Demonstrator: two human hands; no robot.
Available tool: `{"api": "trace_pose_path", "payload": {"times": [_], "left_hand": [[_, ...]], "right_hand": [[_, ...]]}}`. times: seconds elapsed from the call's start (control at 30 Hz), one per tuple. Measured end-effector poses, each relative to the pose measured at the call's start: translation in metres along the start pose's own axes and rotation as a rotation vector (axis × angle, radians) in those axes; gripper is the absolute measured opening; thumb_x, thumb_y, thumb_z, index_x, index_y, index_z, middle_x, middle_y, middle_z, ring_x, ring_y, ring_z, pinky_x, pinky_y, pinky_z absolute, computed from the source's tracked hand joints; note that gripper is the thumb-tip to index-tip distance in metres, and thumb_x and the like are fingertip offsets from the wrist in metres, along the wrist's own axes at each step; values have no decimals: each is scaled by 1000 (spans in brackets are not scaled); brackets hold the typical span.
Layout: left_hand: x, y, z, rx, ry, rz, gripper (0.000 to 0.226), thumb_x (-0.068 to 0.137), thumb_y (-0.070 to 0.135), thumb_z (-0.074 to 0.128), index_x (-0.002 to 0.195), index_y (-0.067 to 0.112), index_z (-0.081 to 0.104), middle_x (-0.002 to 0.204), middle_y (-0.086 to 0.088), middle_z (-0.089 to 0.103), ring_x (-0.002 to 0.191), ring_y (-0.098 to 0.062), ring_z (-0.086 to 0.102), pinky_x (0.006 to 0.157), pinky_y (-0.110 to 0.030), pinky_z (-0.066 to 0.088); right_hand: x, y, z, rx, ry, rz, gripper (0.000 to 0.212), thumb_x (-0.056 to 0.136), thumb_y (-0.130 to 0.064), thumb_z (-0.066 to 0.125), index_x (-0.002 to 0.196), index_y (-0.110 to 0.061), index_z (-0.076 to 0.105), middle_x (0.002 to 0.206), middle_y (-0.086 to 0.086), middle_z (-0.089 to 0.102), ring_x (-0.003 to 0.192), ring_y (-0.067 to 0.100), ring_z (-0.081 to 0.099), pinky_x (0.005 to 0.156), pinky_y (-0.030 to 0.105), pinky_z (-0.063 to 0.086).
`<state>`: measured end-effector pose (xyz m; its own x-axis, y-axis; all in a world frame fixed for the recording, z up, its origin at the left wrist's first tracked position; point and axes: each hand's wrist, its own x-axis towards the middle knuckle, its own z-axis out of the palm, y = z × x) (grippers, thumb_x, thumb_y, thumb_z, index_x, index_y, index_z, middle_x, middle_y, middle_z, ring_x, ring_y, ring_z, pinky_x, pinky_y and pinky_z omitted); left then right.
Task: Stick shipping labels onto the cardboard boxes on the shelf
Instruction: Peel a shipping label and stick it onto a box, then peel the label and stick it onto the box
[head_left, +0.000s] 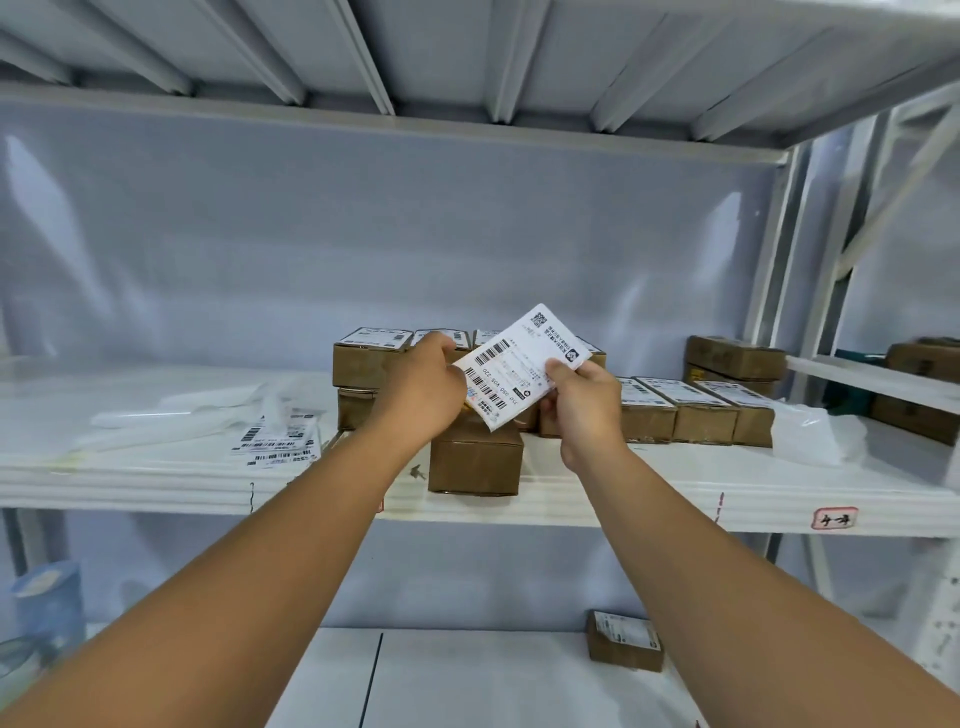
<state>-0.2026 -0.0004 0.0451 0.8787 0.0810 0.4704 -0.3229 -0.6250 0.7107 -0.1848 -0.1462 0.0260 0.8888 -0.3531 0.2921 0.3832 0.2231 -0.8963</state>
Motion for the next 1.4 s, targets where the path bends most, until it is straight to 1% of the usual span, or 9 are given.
{"api": "trace_pose_path", "payload": {"times": [0.13,0.37,0.47,0.6,0.73,0.93,1.13,1.27,1.4], "left_hand": [[-10,10,-5,-57,116,93,32,96,10,42,125,17,50,124,-5,58,100,-18,57,67,-22,45],[-24,8,-2,-866,-52,-239,26,87,-10,55,109,2,57,108,-14,65,80,-17,64,66,-19,54],[-25,3,3,-1007,88,-277,23,87,-10,55,109,-2,58,108,-15,65,85,-17,63,65,-16,55],[-27,3,11,-1098,276,-294,18,87,-8,57,93,8,53,107,-15,64,89,-19,64,60,-13,54],[-29,2,16,-1068,328,-234,30,88,-7,56,109,11,44,105,-13,63,95,-20,64,60,-12,53],[-29,-2,20,-899,314,-151,32,87,-4,57,90,25,43,100,-9,65,88,-16,67,64,-20,51],[-38,0,17,-266,393,98,14,85,13,66,90,25,67,117,6,41,106,-7,40,79,-1,30],[-42,0,22,-163,329,269,10,86,17,63,86,22,72,97,8,59,94,-8,53,85,-26,43],[-43,2,21,-189,312,283,10,87,14,63,89,18,72,93,3,67,82,-7,57,74,-17,42]], "right_hand": [[-8,-12,-3,7,-8,-38,21,93,-8,54,80,-21,63,86,-1,70,65,7,63,51,18,45],[-23,-18,-7,67,-67,-44,9,95,-12,56,98,-16,63,94,3,70,65,7,65,54,18,48],[-31,-18,-7,66,-135,-13,16,91,-17,62,107,-16,59,85,3,69,61,10,60,53,20,48],[-47,-14,-7,-160,-393,9,8,89,-6,63,85,-13,65,72,1,68,57,11,57,58,21,51],[-54,-11,-6,-204,-423,-34,14,91,-3,59,82,-12,66,70,0,69,56,7,59,59,19,52],[-54,-11,-4,-168,-393,-29,19,92,-6,57,78,-14,66,68,0,70,57,10,59,59,21,50],[-55,-11,-3,-171,-391,-46,19,92,-3,57,78,-10,67,70,3,69,58,9,61,60,20,52],[-51,-13,-2,-153,-410,-93,14,93,-1,55,85,-1,67,81,13,65,62,15,61,69,29,58],[-50,-15,0,-208,-395,-121,15,93,-1,53,89,-1,67,80,10,65,60,12,62,64,25,57]]}}
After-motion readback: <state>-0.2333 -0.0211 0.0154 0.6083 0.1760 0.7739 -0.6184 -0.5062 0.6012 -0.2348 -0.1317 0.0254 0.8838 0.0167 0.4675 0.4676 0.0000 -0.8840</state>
